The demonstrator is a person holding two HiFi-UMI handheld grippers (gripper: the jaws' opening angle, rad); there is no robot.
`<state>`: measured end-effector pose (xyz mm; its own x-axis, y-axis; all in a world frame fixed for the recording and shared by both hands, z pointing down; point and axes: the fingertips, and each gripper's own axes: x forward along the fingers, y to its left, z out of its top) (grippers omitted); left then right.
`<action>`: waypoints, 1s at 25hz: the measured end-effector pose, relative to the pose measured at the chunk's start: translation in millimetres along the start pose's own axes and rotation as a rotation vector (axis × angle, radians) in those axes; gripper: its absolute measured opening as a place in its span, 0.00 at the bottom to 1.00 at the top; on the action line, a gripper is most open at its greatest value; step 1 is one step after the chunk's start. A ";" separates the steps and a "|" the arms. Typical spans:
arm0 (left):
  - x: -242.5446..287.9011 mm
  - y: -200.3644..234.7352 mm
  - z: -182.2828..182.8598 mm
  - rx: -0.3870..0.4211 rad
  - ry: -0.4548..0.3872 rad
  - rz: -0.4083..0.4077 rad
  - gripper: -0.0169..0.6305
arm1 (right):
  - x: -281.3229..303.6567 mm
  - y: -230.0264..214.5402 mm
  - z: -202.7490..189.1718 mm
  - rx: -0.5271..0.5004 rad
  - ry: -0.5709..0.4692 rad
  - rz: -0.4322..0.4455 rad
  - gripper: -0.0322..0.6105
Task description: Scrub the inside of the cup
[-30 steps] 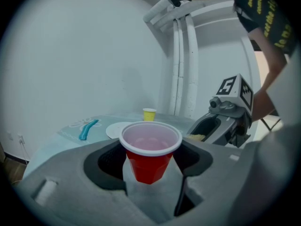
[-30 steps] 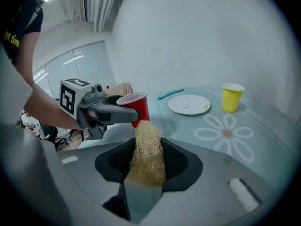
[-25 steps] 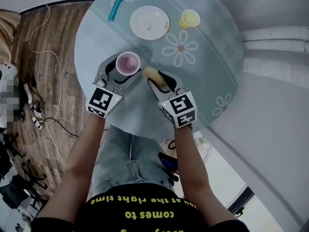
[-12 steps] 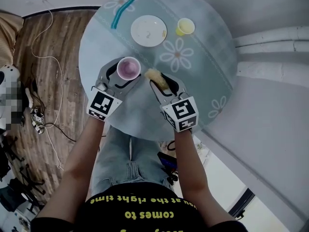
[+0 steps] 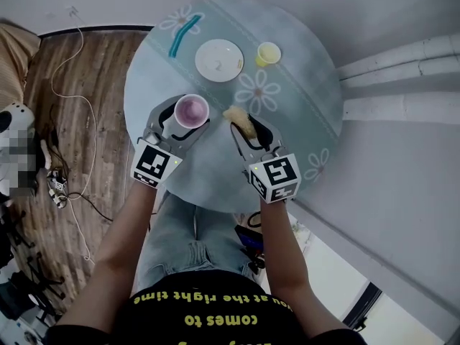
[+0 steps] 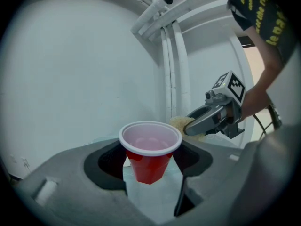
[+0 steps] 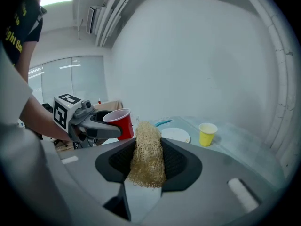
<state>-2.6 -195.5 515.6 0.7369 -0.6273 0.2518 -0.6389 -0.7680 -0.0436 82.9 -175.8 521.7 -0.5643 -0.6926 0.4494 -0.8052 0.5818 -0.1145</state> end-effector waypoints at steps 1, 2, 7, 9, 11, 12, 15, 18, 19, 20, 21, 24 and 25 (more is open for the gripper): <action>-2.4 -0.5 3.0 0.003 -0.003 0.003 0.52 | -3.0 1.9 3.7 -0.004 -0.009 0.001 0.29; -5.1 -1.3 6.2 0.006 -0.007 0.005 0.52 | -6.2 4.0 7.2 -0.009 -0.018 0.002 0.29; -17.8 -5.4 23.0 0.019 -0.022 0.011 0.51 | -20.4 11.3 23.6 -0.023 -0.054 -0.001 0.29; -21.1 -6.9 29.2 0.028 -0.027 0.012 0.51 | -25.2 12.6 30.9 -0.029 -0.071 -0.004 0.29; -23.4 -9.6 35.2 0.036 -0.031 0.010 0.52 | -31.8 13.8 39.6 -0.038 -0.089 -0.007 0.29; -24.6 -11.0 38.6 0.040 -0.034 0.008 0.52 | -35.2 14.6 44.7 -0.044 -0.099 -0.009 0.29; -28.1 -13.8 49.7 0.055 -0.047 0.005 0.52 | -42.7 16.3 59.8 -0.065 -0.127 -0.010 0.29; -30.0 -18.0 59.2 0.076 -0.057 -0.003 0.52 | -51.6 16.8 72.2 -0.077 -0.152 -0.011 0.29; -30.2 -18.8 62.0 0.081 -0.060 -0.005 0.51 | -54.6 16.9 76.6 -0.082 -0.161 -0.012 0.29; -30.3 -19.3 64.7 0.085 -0.063 -0.006 0.51 | -57.3 16.8 80.5 -0.088 -0.170 -0.013 0.29; -30.7 -19.9 67.6 0.091 -0.066 -0.008 0.51 | -60.1 16.8 83.8 -0.094 -0.178 -0.014 0.29; -33.2 -24.0 78.5 0.114 -0.085 -0.018 0.51 | -68.1 17.1 92.3 -0.109 -0.199 -0.017 0.29; -34.5 -26.2 82.5 0.123 -0.095 -0.022 0.51 | -70.8 17.5 95.2 -0.114 -0.208 -0.015 0.29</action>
<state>6.9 -164.3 428.3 0.7720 -0.6147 0.1619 -0.5944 -0.7883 -0.1589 91.4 -157.1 403.5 -0.5875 -0.7675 0.2567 -0.7945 0.6072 -0.0028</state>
